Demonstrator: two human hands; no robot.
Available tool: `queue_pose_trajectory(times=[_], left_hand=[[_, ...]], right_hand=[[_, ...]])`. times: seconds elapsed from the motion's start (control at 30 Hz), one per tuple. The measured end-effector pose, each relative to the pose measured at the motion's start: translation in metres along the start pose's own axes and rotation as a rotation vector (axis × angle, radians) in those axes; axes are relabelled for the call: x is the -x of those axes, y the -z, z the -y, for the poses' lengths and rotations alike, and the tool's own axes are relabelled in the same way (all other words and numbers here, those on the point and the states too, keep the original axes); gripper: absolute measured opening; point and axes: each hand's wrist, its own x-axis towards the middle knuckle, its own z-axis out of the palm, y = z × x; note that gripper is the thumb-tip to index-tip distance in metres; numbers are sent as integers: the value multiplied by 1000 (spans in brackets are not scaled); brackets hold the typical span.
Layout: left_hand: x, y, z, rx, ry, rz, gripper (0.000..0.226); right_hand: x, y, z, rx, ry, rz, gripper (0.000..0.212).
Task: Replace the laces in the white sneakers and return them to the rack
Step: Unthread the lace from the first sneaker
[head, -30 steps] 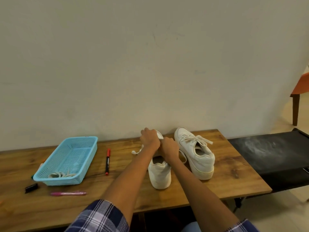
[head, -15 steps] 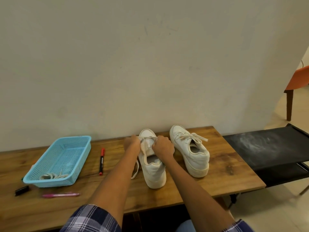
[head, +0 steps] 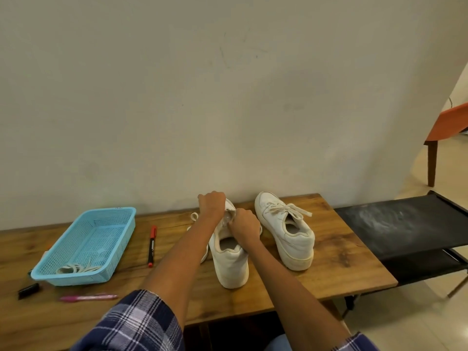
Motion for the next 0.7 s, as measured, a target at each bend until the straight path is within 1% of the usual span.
queue_pose_trajectory(times=[0.07, 0.1, 0.17, 0.2, 0.23, 0.33, 0.37, 0.4, 0.43, 0.47, 0.53, 0.6, 0.63, 0.67, 0.7], left_hand=[[0, -1, 1, 49, -25, -6, 24], [0, -3, 4, 151, -12, 2, 24], [2, -11, 10, 481, 55, 6, 24], [5, -14, 11, 706, 126, -16, 24], [6, -15, 11, 948, 233, -40, 25], [4, -3, 6, 1773, 639, -99, 33], [0, 0, 8, 1957, 741, -124, 33], [-5, 2, 12, 1995, 792, -140, 31], [-8, 5, 16, 1890, 780, -135, 27], [-9, 8, 20, 1676, 711, -110, 22], [-5, 10, 26, 1118, 445, -19, 16], [-2, 6, 29, 659, 163, 184, 20], [1, 5, 27, 489, 79, 253, 20], [2, 4, 25, 371, 51, 271, 19], [3, 2, 22, 317, 45, 248, 19]], right_hand=[[1, 1, 0, 9, 1, -10, 33], [1, 1, 0, 14, 2, -15, 33], [2, 1, 0, 21, 3, -28, 33], [2, 0, 0, 22, 0, -32, 33], [2, -1, 0, 19, -5, -36, 32], [1, -2, 1, 7, -33, -35, 30], [1, -2, 1, 14, -34, -31, 29], [1, -2, 1, 21, -34, -26, 28], [1, -1, 2, 22, -37, -22, 27], [2, -1, 2, 19, -41, -14, 26], [1, -1, 1, 21, -48, -7, 24], [0, -3, 2, 21, -51, -11, 26], [0, -3, 2, 15, -51, -15, 30], [0, -4, 2, 6, -53, -17, 33], [1, -4, 3, -2, -57, -22, 37]])
